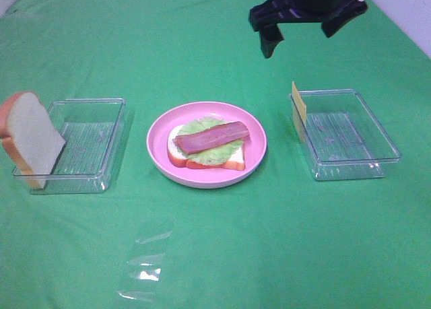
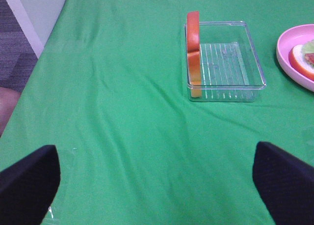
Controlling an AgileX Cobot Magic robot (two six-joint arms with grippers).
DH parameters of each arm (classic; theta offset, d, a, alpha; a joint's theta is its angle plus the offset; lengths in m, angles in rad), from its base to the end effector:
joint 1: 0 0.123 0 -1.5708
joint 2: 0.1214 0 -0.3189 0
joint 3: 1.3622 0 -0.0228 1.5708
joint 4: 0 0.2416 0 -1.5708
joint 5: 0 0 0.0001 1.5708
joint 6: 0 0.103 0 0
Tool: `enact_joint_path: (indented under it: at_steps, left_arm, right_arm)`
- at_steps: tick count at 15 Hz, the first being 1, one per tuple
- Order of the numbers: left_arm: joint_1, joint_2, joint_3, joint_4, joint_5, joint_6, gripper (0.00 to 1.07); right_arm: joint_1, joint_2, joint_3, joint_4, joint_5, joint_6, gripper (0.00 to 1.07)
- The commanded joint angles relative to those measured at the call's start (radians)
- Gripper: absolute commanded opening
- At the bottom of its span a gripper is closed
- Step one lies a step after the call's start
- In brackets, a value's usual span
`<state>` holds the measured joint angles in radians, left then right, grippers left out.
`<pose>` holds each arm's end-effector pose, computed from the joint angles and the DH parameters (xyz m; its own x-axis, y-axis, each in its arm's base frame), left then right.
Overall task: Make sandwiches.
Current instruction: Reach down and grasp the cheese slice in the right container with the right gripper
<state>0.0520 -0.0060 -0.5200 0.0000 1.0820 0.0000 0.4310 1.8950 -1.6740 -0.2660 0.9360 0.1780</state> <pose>-0.0404 -0.0021 0.2708 -0.4512 -0.0235 -0.8921 -0.0520 0.9986 0.0000 0.3995 0.1597 0.3136 -0.7947 -0.3463 -0.4985 -0.2990 0.9381 -0.1750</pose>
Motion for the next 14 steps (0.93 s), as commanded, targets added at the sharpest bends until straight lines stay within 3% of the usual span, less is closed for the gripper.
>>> enact_joint_path:
  at_steps: [1,4,14]
  left_arm:
    - [0.002,-0.015,0.003,0.000,-0.007,0.000,1.00]
    - [0.002,-0.015,0.003,0.000,-0.007,0.000,1.00]
    - [0.002,-0.015,0.003,0.000,-0.007,0.000,1.00]
  right_arm:
    - [-0.083,-0.011,-0.006,0.056,0.035,-0.017,0.98]
    - [-0.125,-0.010,-0.004,0.161,0.038,-0.094,0.98]
    - [-0.125,0.168,-0.004,0.178,-0.031,-0.108,0.98]
